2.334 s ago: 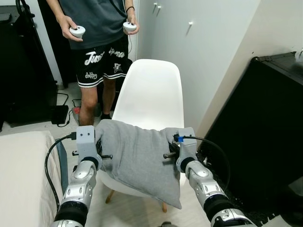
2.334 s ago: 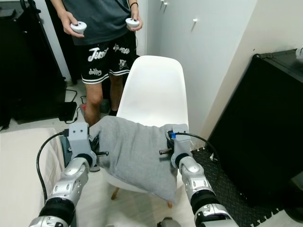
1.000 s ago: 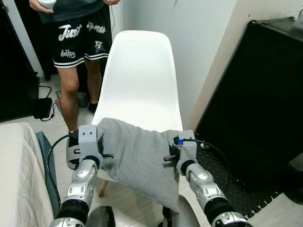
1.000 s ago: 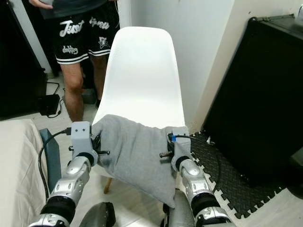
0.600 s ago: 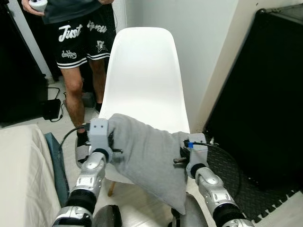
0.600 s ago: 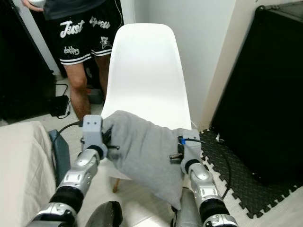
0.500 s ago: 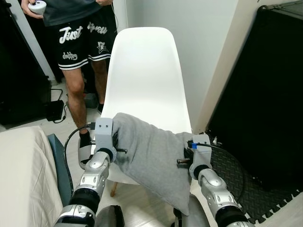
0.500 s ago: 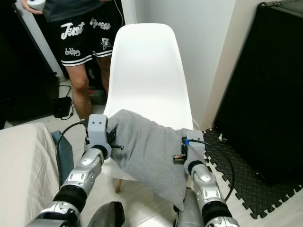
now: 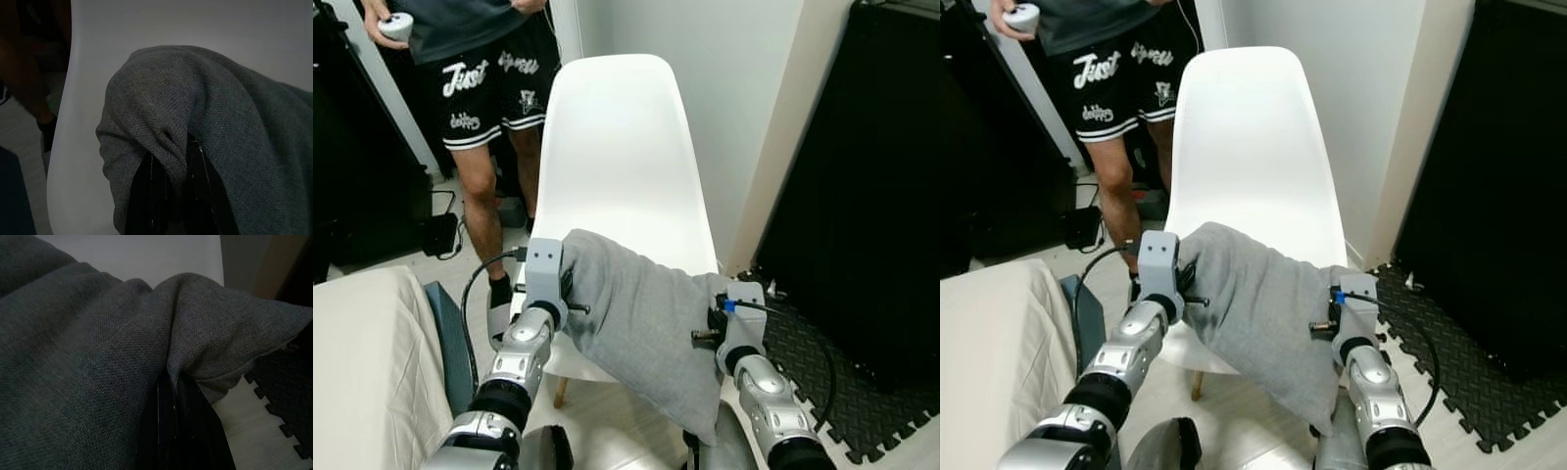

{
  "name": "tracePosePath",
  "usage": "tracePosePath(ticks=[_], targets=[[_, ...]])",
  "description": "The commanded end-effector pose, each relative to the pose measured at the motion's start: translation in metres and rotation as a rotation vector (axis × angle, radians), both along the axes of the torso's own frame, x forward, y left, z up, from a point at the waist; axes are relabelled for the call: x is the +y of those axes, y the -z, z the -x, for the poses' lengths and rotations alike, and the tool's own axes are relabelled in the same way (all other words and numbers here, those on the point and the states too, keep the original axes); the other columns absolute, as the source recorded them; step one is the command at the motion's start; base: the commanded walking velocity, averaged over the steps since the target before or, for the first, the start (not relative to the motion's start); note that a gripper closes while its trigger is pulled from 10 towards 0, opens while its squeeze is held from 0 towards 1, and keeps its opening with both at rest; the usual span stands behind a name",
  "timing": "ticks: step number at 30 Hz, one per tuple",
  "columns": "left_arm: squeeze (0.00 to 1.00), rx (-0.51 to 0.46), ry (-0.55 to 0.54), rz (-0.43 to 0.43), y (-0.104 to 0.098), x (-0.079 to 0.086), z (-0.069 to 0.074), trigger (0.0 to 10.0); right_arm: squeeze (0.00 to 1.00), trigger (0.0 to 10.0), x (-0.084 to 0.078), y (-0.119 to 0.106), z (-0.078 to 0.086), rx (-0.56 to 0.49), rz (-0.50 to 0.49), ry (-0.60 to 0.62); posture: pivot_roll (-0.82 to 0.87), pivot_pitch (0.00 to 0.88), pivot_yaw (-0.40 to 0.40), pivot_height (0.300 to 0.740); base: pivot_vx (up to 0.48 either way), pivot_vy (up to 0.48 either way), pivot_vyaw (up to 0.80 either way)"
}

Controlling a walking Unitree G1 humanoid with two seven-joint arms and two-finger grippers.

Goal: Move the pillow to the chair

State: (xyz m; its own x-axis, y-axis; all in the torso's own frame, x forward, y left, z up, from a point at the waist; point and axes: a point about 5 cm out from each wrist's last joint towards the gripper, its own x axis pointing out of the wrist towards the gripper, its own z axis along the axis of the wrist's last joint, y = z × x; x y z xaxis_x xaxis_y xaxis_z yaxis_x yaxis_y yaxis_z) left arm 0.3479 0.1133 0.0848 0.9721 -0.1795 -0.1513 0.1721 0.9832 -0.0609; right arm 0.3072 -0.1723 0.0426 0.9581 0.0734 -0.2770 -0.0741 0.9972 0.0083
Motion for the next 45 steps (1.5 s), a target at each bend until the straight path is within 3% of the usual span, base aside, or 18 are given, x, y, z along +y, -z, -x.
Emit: tracePosePath(ticks=[1,11,26,32,39,45], targets=[[0.00,0.012,0.028,-0.022,0.004,-0.002,0.002,10.0,0.00,10.0,0.020,0.000,-0.004,0.009,-0.038,-0.063,-0.10,0.145,0.069,0.582,0.000,0.000,0.00],[0.00,-0.016,-0.041,-0.052,-0.001,0.025,0.001,10.0,0.00,10.0,0.045,-0.004,-0.015,0.013,-0.062,-0.120,0.01,0.124,0.021,0.582,0.000,0.000,0.00],[0.00,-0.019,-0.145,-0.083,-0.004,0.045,-0.004,10.0,0.00,10.0,0.054,-0.017,-0.032,-0.007,-0.055,-0.148,0.00,0.115,-0.016,0.582,0.000,0.000,0.00],[0.00,-0.045,-0.123,-0.093,-0.017,0.039,-0.016,10.0,0.00,10.0,0.050,-0.025,-0.043,-0.014,-0.044,-0.126,-0.02,0.130,-0.011,0.582,0.000,0.000,0.00],[0.00,-0.082,-0.123,-0.124,-0.046,0.028,-0.038,10.0,0.00,10.0,0.041,-0.052,-0.064,-0.050,-0.043,-0.071,-0.04,0.183,-0.016,0.582,0.000,0.000,0.00],[0.00,-0.086,-0.112,-0.135,-0.057,0.022,-0.045,10.0,0.00,10.0,0.033,-0.064,-0.072,-0.065,-0.050,-0.042,-0.03,0.226,-0.010,0.582,0.000,0.000,0.00]])
